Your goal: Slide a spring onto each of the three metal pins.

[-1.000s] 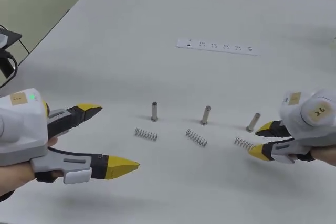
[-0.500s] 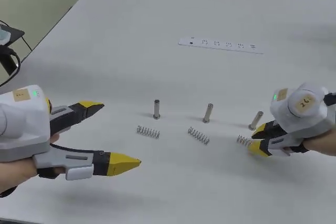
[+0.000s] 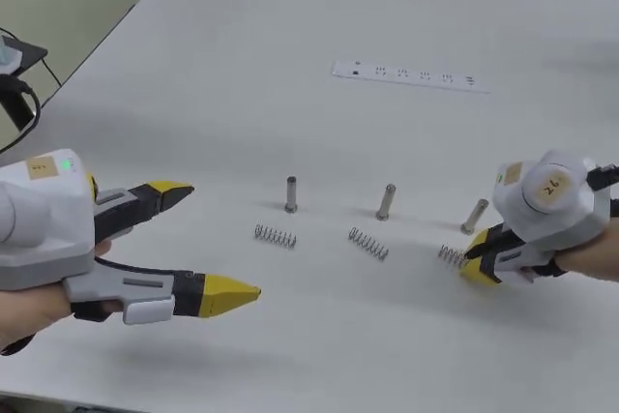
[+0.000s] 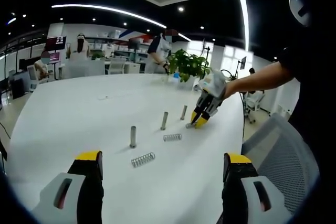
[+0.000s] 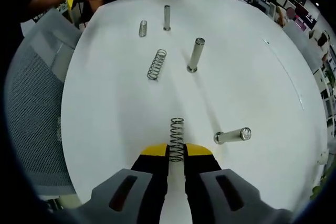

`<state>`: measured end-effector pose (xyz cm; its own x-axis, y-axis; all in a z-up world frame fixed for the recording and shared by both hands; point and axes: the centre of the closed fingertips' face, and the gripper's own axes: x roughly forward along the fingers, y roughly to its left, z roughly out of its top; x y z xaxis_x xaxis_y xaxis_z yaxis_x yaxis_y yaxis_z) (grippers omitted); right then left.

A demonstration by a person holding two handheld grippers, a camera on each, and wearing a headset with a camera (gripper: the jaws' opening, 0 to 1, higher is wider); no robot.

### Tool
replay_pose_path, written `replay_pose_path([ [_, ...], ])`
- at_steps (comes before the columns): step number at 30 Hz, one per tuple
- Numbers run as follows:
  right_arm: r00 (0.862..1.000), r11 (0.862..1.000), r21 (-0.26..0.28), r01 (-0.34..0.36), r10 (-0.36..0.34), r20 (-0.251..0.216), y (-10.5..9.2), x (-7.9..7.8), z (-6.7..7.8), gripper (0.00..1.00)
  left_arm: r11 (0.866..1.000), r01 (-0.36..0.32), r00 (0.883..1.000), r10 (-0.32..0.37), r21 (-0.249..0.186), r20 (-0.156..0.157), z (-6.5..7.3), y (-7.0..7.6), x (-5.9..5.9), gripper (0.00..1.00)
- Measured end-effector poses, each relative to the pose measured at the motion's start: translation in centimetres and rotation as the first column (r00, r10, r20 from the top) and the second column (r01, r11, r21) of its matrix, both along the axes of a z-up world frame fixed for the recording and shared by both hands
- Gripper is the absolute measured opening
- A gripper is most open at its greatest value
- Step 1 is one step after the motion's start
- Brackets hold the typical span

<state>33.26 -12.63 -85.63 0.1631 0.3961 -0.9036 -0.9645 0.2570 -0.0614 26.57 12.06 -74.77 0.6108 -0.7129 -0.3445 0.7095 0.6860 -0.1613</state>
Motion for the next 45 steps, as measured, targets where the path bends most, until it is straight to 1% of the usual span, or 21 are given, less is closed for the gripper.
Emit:
replay_pose_path([
  [7,1.000,1.000,0.008,0.009,-0.009,0.001,-0.1,0.1,0.0,0.08,1.000,0.008,1.000,-0.008,-0.001,-0.001,0.0,-0.4,-0.1,0.92],
  [9,1.000,1.000,0.022,0.019,-0.019,-0.008,-0.1,-0.1,0.2,0.08,1.000,0.010,1.000,-0.010,-0.005,-0.001,0.0,-0.6,-0.1,0.92],
  [13,1.000,1.000,0.015,0.002,-0.002,0.016,-0.3,-0.5,1.0,0.08,1.000,0.025,1.000,-0.025,-0.002,-0.004,-0.1,-1.1,-0.3,0.91],
  [17,1.000,1.000,0.028,-0.004,0.003,0.021,0.0,-0.8,1.9,0.08,0.999,0.035,0.999,-0.035,-0.005,-0.007,-0.2,-1.5,-0.4,0.91],
  [21,1.000,0.999,0.031,-0.012,0.011,0.021,0.1,-1.3,2.5,0.08,0.999,0.044,0.999,-0.044,-0.003,-0.007,-0.2,-1.7,-0.4,0.91],
  [26,0.999,0.998,0.042,-0.037,0.035,0.040,0.8,-1.9,3.7,0.08,0.998,0.067,0.998,-0.067,0.007,-0.007,-0.2,-2.3,-0.4,0.91],
  [27,0.998,0.998,0.053,-0.038,0.036,0.041,1.1,-2.1,4.2,0.08,0.997,0.073,0.997,-0.073,0.007,-0.006,-0.2,-2.5,-0.4,0.91],
  [29,0.998,0.997,0.062,-0.048,0.045,0.046,1.6,-2.4,4.7,0.08,0.997,0.081,0.997,-0.081,0.007,-0.007,-0.3,-2.9,-0.3,0.91],
  [35,0.995,0.994,0.069,-0.089,0.086,0.052,2.6,-3.2,5.4,0.08,0.993,0.115,0.993,-0.115,0.013,-0.013,-0.8,-4.0,-0.3,0.90],
  [37,0.994,0.992,0.069,-0.102,0.098,0.051,2.9,-3.4,5.5,0.08,0.992,0.128,0.992,-0.127,0.015,-0.013,-0.9,-4.5,-0.2,0.90],
  [40,0.992,0.992,0.054,-0.118,0.115,0.056,3.0,-3.6,5.4,0.08,0.990,0.143,0.990,-0.143,0.015,-0.017,-1.1,-5.0,0.0,0.88],
  [44,0.990,0.989,0.059,-0.137,0.134,0.044,3.5,-4.1,5.3,0.08,0.979,0.199,0.980,-0.198,0.045,-0.014,-1.3,-6.2,0.1,0.87],
  [45,0.989,0.988,0.058,-0.142,0.139,0.043,3.7,-4.2,5.4,0.08,0.977,0.208,0.978,-0.207,0.046,-0.013,-1.2,-6.5,0.1,0.86],
])
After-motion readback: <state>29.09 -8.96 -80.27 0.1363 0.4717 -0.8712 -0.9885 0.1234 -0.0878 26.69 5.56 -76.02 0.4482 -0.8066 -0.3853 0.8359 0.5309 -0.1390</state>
